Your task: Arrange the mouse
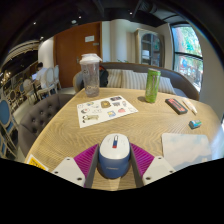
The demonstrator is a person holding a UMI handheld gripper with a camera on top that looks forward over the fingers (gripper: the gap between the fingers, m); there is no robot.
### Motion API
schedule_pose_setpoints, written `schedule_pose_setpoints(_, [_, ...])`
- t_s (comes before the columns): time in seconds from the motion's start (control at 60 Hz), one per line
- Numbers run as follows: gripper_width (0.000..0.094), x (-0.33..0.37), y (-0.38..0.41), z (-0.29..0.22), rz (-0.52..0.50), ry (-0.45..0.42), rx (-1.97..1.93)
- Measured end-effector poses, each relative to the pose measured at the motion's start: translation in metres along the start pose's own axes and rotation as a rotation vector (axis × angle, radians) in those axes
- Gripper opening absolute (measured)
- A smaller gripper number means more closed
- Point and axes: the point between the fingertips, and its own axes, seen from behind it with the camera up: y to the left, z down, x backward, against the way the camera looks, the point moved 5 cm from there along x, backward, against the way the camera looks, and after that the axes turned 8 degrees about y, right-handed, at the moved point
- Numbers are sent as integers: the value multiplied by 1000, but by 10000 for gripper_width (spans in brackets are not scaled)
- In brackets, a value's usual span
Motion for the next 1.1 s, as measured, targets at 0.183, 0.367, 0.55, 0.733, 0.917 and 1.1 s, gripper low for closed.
schedule_pose_setpoints(0.183, [470, 0, 1, -1, -23, 0, 16])
schedule_pose_setpoints(0.367, [432, 52, -11, -29, -75, -114, 12])
schedule_pose_setpoints(0.55, [431, 168, -111, -80, 26, -368, -15])
schedule_pose_setpoints(0.733, [427, 172, -226, -38, 205, -284, -74])
schedule_pose_setpoints(0.917, [427, 92, -245, 33, 158, -81, -105])
schedule_pose_setpoints(1.1, [513, 65, -243, 45, 103, -19, -153])
